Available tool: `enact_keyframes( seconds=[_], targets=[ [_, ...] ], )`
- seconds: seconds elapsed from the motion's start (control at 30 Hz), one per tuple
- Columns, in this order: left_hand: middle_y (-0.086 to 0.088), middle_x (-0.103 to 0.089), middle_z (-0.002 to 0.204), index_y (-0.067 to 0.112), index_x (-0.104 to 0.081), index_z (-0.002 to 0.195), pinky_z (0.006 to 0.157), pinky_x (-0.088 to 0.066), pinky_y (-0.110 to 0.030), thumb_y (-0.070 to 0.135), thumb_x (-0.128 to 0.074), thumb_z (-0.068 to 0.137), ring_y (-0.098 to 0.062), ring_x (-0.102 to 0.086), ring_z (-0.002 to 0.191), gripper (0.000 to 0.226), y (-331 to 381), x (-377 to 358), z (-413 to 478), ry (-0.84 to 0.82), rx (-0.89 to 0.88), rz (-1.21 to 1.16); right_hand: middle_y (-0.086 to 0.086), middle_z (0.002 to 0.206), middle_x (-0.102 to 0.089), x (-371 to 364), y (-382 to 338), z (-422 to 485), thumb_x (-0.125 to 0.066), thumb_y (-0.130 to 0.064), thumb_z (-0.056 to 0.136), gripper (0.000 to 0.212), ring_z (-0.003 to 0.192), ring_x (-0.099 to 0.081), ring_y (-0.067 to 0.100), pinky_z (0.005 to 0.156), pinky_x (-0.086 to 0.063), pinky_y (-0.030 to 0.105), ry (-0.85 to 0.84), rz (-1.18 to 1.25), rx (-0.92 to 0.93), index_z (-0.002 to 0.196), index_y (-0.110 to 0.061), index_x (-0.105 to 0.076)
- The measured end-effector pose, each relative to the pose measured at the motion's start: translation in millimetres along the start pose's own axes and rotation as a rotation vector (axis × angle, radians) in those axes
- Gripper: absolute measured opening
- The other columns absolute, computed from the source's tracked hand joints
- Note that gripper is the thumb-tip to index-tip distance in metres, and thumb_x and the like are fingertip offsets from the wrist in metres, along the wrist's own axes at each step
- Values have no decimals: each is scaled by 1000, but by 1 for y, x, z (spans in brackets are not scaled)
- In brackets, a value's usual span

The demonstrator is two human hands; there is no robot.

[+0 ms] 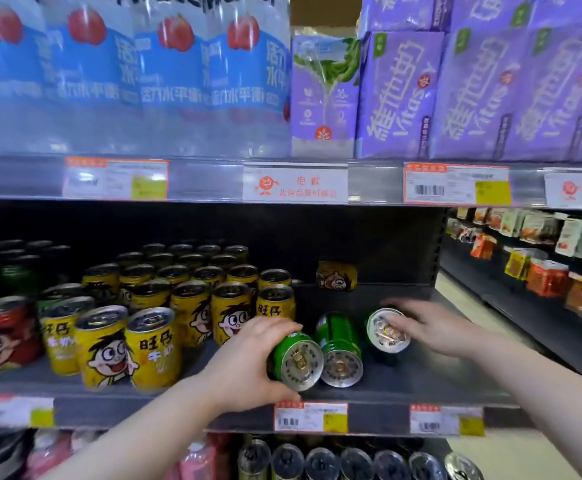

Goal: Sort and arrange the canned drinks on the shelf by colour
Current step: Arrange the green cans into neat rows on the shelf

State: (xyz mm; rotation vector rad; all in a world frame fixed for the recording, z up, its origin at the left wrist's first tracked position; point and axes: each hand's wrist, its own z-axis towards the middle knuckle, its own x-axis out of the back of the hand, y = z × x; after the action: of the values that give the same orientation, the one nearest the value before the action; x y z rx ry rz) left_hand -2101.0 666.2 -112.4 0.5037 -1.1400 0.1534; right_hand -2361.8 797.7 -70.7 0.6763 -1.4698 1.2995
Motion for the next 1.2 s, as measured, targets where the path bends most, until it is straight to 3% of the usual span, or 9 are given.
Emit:
enact_keyframes(
  seconds=[0.17, 0.23, 0.33, 0.4, 0.57, 0.67, 0.8, 0.97, 1.2],
  targets=[
    [25, -42, 123, 39, -36, 133, 104, -33, -20, 51, -79, 60, 0, -40, 122, 86, -1, 10, 2, 40, 139, -154, 6, 65, -63, 1, -4, 17, -29, -47, 98, 48, 40, -57, 5, 39, -38, 10, -8, 151, -328, 103, -10, -59],
    [26, -53, 113, 50, -36, 117, 97, -45, -25, 55, -78, 58, -1, -55, 108, 73, -7, 13, 3, 31, 225, -306, 12, 69, -64, 2, -10, 17, -29, -49, 98, 55, 53, -62, 15, 43, -43, 11, -69, 181, -399, 84, -6, -61],
    [22, -56, 105, 42, -33, 114, 79, -54, -21, 49, -75, 68, -1, -64, 85, 62, -17, 15, 2, 65, 332, -521, 10, 123, -61, 2, -4, 23, -36, -44, 97, 43, 113, -56, 25, 87, -43, 21, 101, 12, -238, 118, -14, -59],
    [23, -53, 101, 35, -33, 114, 68, -47, -8, 40, -70, 77, 5, -57, 85, 52, -23, 16, 1, 103, 375, -572, 1, 130, -55, 7, -13, 21, -48, -35, 94, 34, 124, -49, 21, 99, -35, 22, 215, -16, 6, 124, -21, -56],
    [8, -61, 105, 22, -47, 116, 69, -46, -10, 37, -72, 75, 0, -58, 90, 50, -37, 22, -1, 151, 442, -589, -14, 154, -22, -7, -58, 8, -53, -17, 81, 74, 141, -19, 9, 114, -17, 28, -130, -408, 468, 143, -42, -22],
    [10, -58, 106, 26, -43, 119, 79, -48, -18, 40, -74, 74, -7, -57, 95, 57, -40, 24, -2, 187, 450, -491, -14, 158, -3, -33, -78, 10, -52, -8, 82, 87, 145, -3, 16, 116, -10, 43, -228, -570, 491, 145, -43, -5],
    [10, -51, 121, 26, -32, 134, 98, -43, -26, 40, -78, 69, -10, -50, 112, 80, -43, 17, -4, 143, 395, -421, -12, 156, -14, -53, -84, 17, -61, -23, 83, 78, 143, -13, 17, 115, -19, 35, -121, -515, 487, 145, -38, -17],
    [-2, -49, 132, 27, -29, 137, 103, -42, -35, 33, -81, 67, -16, -48, 119, 88, -49, 13, -6, 116, 390, -444, -10, 143, -38, -48, -94, 18, -73, -45, 73, 81, 130, -38, 10, 104, -31, 21, -25, -79, 275, 141, -32, -30],
    [-3, -45, 139, 28, -22, 142, 105, -41, -35, 33, -82, 66, -18, -47, 123, 97, -55, 8, -6, 131, 361, -476, -6, 127, -52, -63, -103, 19, -67, -51, 76, 67, 114, -52, 9, 99, -44, 28, -39, 322, 10, 132, -29, -38]
  ],
)
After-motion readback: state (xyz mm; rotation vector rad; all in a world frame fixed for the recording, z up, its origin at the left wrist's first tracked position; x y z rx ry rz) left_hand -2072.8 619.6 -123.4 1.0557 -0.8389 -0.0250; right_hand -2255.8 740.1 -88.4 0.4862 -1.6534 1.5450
